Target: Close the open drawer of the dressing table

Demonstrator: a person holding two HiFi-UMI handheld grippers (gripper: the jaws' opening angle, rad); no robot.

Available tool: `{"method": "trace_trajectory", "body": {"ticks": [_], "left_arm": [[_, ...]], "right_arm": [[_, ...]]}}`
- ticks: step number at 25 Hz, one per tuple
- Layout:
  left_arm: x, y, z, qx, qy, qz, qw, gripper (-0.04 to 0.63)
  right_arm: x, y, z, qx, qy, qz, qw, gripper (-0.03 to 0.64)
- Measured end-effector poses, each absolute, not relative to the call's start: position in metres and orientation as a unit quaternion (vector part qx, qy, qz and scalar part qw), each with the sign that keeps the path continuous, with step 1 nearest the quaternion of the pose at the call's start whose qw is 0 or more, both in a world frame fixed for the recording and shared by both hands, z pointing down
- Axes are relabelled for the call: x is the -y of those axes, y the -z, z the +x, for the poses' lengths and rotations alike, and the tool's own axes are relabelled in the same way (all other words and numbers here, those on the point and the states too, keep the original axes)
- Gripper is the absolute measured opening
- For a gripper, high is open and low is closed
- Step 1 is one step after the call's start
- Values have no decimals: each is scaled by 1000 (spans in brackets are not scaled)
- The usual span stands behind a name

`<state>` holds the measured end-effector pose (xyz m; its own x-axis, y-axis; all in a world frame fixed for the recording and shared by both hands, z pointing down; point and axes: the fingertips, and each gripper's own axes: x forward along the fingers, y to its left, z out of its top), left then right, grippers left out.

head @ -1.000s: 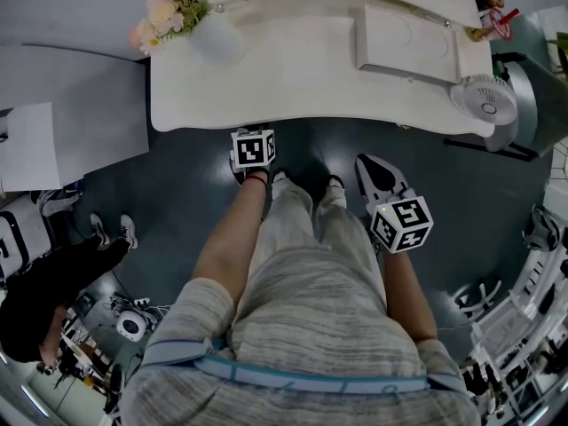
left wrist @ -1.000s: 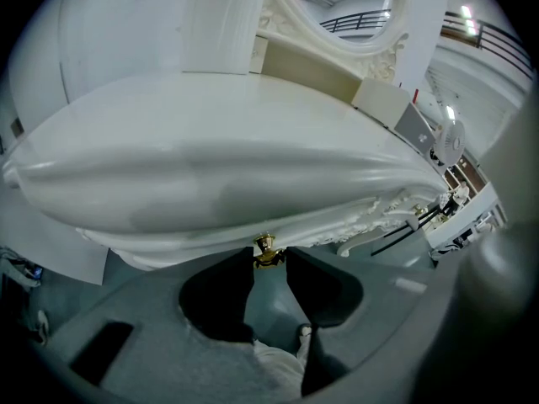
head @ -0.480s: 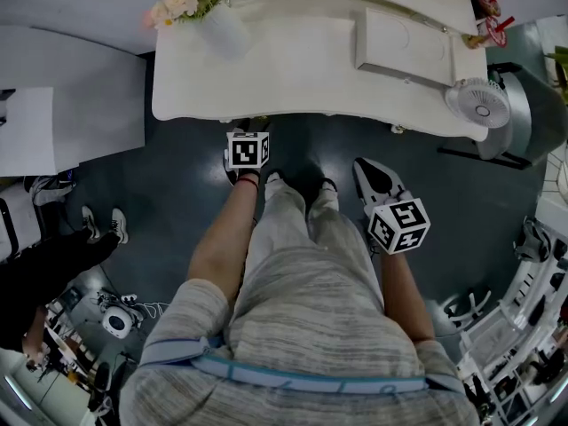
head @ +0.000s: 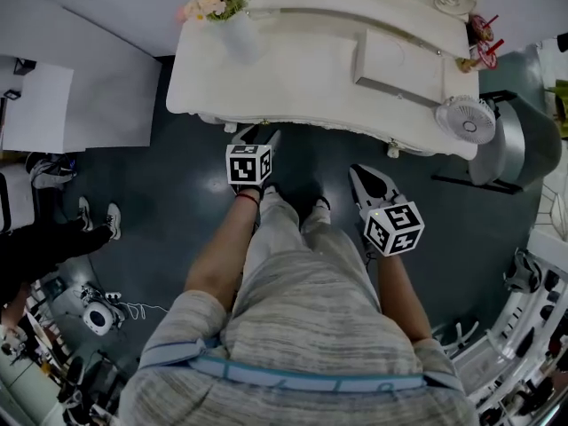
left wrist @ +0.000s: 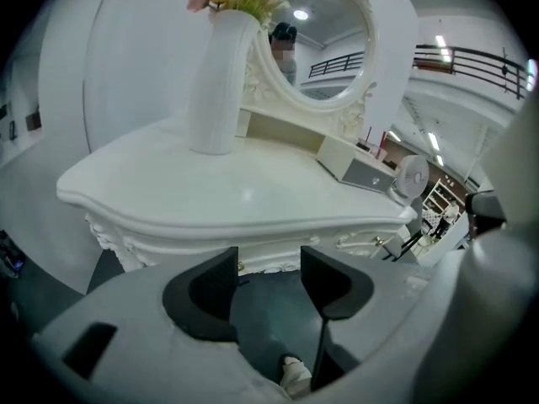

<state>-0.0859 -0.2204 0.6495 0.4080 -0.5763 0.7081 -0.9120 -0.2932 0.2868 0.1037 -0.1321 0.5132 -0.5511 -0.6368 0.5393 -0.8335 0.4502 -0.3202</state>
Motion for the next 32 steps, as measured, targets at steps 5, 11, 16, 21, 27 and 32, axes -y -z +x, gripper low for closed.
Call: {"method": "trace_trajectory", "body": {"ticks": [5,11,16,21,27,32], "left_arm": [[211,-597,-65,489,-205,789,312,120],[201,-534,-42,485,-155,812,286,42],[176,-483,-13,452,-122,847,254,14],[139,-428,21,406,-79,886,208,14],[113,-384,37,381,-41,905,187,14],[97,-362,44,377,-21,908,179,14]], "right_arm": [[130,-498,108,849,-266,426,166,11],[132,-474,114,864,-245,414,148,11],[123,-444,120,875,-239,403,123,11],[108,-405,122,889,-217,391,101,11],[91,-375,117,901,-201,376,86,11],[79,-363,124,901,-203,374,82,9]]}}
